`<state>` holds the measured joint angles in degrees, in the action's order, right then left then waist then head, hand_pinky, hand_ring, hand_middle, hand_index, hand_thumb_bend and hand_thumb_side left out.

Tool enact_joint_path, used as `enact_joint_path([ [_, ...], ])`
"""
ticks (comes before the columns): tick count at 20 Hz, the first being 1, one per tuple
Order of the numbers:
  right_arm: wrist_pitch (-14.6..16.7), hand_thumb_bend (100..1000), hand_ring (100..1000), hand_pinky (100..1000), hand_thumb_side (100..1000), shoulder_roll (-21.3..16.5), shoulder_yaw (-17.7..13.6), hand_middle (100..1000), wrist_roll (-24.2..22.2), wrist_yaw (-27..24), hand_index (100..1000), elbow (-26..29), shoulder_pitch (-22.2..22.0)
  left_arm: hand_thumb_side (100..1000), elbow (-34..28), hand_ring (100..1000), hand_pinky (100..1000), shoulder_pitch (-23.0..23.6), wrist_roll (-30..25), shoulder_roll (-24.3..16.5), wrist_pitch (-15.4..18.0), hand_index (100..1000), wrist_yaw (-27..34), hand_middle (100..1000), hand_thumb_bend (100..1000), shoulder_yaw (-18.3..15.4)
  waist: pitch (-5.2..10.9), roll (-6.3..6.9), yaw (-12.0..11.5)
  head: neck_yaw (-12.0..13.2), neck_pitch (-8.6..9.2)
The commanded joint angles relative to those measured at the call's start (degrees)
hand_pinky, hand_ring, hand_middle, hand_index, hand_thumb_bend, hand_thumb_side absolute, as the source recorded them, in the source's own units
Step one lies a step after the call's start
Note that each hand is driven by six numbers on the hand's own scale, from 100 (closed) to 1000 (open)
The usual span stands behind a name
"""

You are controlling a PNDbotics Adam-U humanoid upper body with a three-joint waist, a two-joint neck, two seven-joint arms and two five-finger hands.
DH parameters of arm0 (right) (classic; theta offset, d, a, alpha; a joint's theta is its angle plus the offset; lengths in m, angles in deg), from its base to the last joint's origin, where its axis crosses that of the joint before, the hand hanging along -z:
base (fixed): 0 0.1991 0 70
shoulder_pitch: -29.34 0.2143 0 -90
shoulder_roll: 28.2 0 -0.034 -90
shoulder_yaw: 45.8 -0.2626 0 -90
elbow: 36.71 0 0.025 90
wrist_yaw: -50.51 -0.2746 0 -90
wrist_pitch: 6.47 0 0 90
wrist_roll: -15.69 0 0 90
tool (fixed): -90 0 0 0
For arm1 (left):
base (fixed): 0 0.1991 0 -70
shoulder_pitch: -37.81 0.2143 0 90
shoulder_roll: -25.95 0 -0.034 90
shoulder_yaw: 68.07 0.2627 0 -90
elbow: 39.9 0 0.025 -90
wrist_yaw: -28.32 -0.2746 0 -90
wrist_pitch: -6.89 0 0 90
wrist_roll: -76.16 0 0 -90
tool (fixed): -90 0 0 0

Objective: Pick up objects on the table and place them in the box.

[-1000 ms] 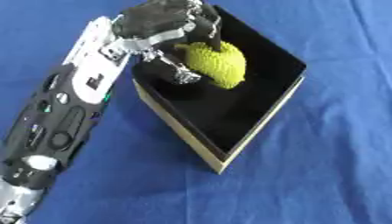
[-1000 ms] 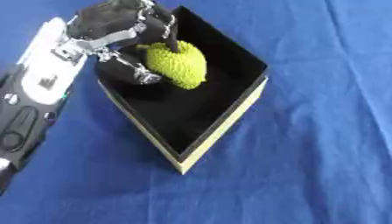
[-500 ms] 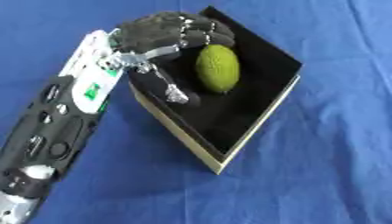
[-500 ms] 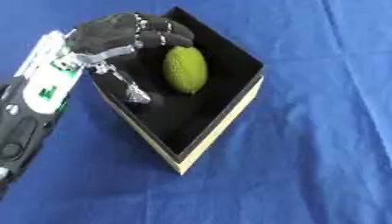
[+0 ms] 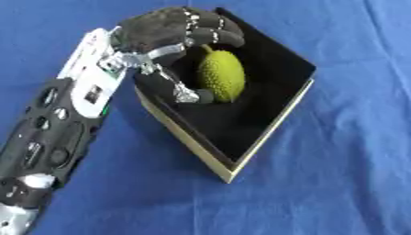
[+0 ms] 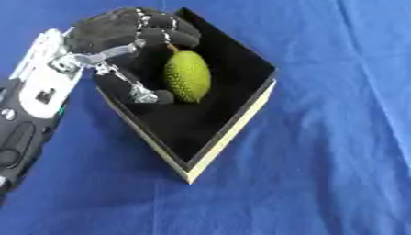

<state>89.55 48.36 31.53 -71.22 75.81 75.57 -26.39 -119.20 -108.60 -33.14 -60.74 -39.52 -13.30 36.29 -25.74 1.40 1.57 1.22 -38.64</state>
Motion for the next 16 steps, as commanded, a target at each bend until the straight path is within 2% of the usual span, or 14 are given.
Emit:
enact_joint_path([
  [1,0.0,100,807,827,100,-0.9,-0.7,653,0.5,-0.4,838,1.2,0.6,218,-2.6,824,748,-0.8,-0.2,-0.9,-1.4,896,4.0,806,458,-1.5,9.22,-0.56,0.0,-0.2,0.58],
  [2,-0.1,100,805,827,100,-0.9,-0.8,654,0.6,-0.4,838,1.3,0.6,202,-3.6,817,744,-0.9,0.0,-1.1,-2.4,868,5.7,794,440,-1.9,9.25,-0.57,0.0,-0.2,0.53],
  [6,-0.5,100,807,828,100,-1.1,-1.1,656,1.8,-0.3,837,1.6,0.3,161,-9.4,797,733,0.3,1.8,-3.0,-8.0,848,14.5,766,387,-3.8,9.45,-0.50,-0.5,-0.5,0.17],
  [9,-0.8,100,806,827,100,-1.4,-1.3,656,2.4,-0.1,836,1.8,-0.2,188,-14.0,789,726,3.1,4.4,-5.5,-11.8,849,22.2,764,370,-6.1,9.60,-0.52,-1.4,-1.1,-0.11],
  [12,-0.9,100,802,826,100,-1.7,-1.3,657,2.4,0.1,834,1.9,-0.4,217,-15.0,778,717,6.0,8.8,-8.3,-15.0,839,29.5,754,310,-9.9,9.81,-0.78,-2.3,-1.7,-0.31],
  [16,-0.9,100,801,826,100,-2.4,-1.3,656,2.4,0.5,833,1.9,-1.0,270,-16.5,772,710,10.5,13.6,-13.0,-19.1,828,35.5,752,248,-15.8,10.00,-0.70,-3.4,-3.1,-0.61],
])
